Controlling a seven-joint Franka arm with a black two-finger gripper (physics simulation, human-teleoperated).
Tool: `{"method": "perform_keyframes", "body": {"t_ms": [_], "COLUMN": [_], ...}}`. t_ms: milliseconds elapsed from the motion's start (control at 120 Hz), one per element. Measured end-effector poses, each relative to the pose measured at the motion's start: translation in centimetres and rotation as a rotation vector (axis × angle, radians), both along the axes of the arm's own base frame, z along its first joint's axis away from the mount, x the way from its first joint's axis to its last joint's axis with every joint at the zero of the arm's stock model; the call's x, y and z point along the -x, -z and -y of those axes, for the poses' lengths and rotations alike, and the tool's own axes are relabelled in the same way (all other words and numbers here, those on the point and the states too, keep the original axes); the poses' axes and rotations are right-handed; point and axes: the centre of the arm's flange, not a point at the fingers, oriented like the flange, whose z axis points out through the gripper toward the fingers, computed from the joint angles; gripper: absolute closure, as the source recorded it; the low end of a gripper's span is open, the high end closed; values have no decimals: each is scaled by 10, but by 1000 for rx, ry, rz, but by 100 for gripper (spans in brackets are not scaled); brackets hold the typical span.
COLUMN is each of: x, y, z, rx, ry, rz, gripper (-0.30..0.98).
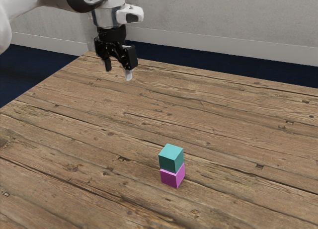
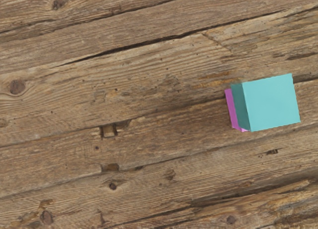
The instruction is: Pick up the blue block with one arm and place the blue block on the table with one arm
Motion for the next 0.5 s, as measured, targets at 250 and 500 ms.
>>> {"method": "perform_keyframes", "body": {"t_ms": [250,500], "x": [-1,5], "y": [198,232], "z": [52,106], "rx": [24,70], "ry": [84,101], "rz": [-98,-20], "gripper": [0,0]}}
